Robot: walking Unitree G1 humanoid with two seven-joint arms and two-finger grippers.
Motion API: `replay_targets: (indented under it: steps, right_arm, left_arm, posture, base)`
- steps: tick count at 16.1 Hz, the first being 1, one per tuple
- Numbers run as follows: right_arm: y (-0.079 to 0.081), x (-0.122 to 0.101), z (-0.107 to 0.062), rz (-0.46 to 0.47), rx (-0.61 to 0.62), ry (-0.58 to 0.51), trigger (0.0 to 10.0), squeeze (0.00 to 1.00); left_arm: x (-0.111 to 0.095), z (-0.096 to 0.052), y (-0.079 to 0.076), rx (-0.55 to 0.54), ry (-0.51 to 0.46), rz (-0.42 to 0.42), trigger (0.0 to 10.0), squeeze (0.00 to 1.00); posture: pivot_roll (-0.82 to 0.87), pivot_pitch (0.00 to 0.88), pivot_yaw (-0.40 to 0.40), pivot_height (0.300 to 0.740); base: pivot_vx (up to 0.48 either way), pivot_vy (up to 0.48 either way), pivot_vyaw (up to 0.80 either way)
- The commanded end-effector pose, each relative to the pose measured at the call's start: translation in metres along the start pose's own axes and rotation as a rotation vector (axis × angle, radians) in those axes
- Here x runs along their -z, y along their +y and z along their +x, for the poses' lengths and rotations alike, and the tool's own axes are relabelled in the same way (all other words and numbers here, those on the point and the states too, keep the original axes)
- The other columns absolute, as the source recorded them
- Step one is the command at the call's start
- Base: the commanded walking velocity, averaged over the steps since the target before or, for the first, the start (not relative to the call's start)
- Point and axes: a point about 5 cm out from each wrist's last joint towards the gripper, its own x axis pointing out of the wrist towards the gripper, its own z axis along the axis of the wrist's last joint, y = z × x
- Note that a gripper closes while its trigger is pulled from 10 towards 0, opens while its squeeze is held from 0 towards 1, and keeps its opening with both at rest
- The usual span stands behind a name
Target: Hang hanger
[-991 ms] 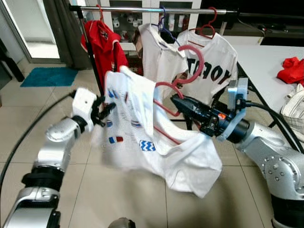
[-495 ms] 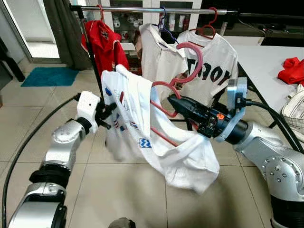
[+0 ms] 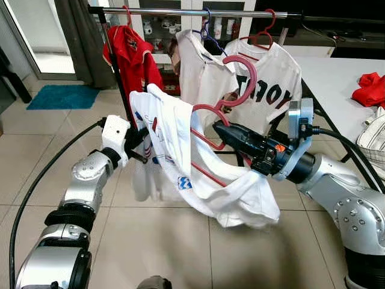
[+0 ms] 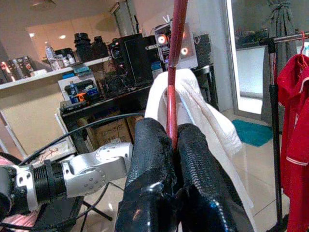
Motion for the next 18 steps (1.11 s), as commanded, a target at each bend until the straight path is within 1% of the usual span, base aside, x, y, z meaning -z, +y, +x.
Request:
replay_targets:
  steps: [1,3,4,7,9,10,12,14,15,16,18]
  right_arm:
    - [0.005,-0.008,0.001,-0.038,-0.025,-0.033,10.0,0.00]
    - [0.001,-0.007,0.002,-0.042,0.008,-0.038,10.0,0.00]
    - [-0.002,-0.007,0.003,-0.046,0.046,-0.049,10.0,0.00]
    - [-0.015,-0.008,0.005,-0.052,0.186,-0.099,10.0,0.00]
    - [-0.024,-0.011,0.006,-0.049,0.271,-0.144,10.0,0.00]
    - [-0.029,-0.013,0.007,-0.051,0.316,-0.167,10.0,0.00]
    - [-0.035,-0.018,0.007,-0.057,0.368,-0.196,10.0,0.00]
    - [-0.040,-0.022,0.006,-0.053,0.407,-0.227,10.0,0.00]
    - [-0.043,-0.024,0.004,-0.054,0.440,-0.244,10.0,0.00]
    - [-0.044,-0.024,0.004,-0.053,0.444,-0.246,10.0,0.00]
    - [-0.044,-0.024,0.004,-0.051,0.448,-0.252,10.0,0.00]
  left_arm:
    - [-0.005,0.002,0.002,-0.020,-0.023,0.006,0.0,0.00]
    - [-0.002,-0.001,0.004,-0.065,-0.035,-0.019,0.0,0.00]
    - [0.001,-0.005,0.007,-0.112,-0.058,-0.077,0.0,0.00]
    - [0.013,-0.019,0.013,-0.211,-0.065,-0.126,0.0,0.00]
    - [0.026,-0.031,0.016,-0.279,-0.029,-0.127,0.0,0.00]
    - [0.039,-0.043,0.022,-0.354,0.035,-0.122,0.0,0.00]
    - [0.050,-0.051,0.029,-0.431,0.110,-0.137,0.0,0.00]
    - [0.058,-0.059,0.035,-0.510,0.162,-0.160,0.0,0.00]
    - [0.065,-0.069,0.041,-0.609,0.200,-0.197,0.0,0.00]
    - [0.066,-0.070,0.041,-0.617,0.200,-0.201,0.0,0.00]
    - [0.065,-0.068,0.038,-0.591,0.186,-0.208,0.0,0.00]
  posture:
    - [-0.08,0.000,0.026,0.740]
    - [-0.08,0.000,0.026,0.740]
    - [-0.07,0.000,0.028,0.740]
    - [-0.07,0.000,0.031,0.740]
    - [-0.06,0.000,0.025,0.740]
    - [-0.06,0.000,0.019,0.740]
    - [-0.05,0.000,0.016,0.740]
    - [-0.05,0.000,0.015,0.740]
    - [-0.05,0.000,0.014,0.740]
    - [-0.05,0.000,0.014,0.740]
    - [-0.05,0.000,0.013,0.740]
  base:
    - [0.000,0.000,0.00]
    - [0.000,0.000,0.00]
    - [0.000,0.000,0.00]
    - [0.000,0.000,0.00]
    - [0.000,0.000,0.00]
    - [0.000,0.000,0.00]
    - [0.000,0.000,0.00]
    - [0.000,0.000,0.00]
    - [0.000,0.000,0.00]
    - [0.000,0.000,0.00]
    - [0.000,0.000,0.00]
